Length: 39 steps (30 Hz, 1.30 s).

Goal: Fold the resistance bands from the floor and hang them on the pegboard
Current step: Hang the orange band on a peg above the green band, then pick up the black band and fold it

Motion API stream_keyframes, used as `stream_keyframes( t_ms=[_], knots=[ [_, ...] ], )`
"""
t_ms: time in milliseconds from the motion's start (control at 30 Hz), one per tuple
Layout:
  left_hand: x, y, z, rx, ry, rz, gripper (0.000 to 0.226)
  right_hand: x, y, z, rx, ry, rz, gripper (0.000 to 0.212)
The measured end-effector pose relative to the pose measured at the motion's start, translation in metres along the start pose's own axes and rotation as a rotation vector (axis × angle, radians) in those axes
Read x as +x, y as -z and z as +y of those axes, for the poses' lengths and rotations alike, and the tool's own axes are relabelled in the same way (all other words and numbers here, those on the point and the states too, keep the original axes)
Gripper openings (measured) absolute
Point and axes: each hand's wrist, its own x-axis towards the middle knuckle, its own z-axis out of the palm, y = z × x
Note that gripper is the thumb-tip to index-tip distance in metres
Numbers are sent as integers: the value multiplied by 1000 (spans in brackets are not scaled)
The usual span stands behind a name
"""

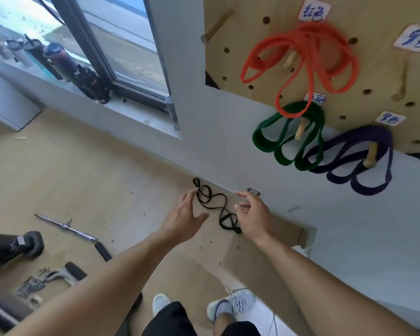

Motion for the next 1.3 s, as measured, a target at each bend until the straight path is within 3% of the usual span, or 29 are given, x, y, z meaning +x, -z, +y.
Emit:
stream_keyframes(
  t_ms=[400,767,1033,1167,1300],
  knots=[
    [17,-98,-151,-125,121,-130,73,4,-146,125,-267,-412,-217,53],
    [82,-279,-271,-83,112,-227,71,71,-283,306,-399,-356,-385,57],
    [169,-422,-363,15,26,-294,72,167,-380,460,-410,-347,-306,65],
    [214,-449,-415,200,-48,-324,73,227,-418,508,-349,-324,-178,70],
    [241,-462,-462,494,-95,-398,73,272,-442,549,-525,-321,-161,68]
  ],
)
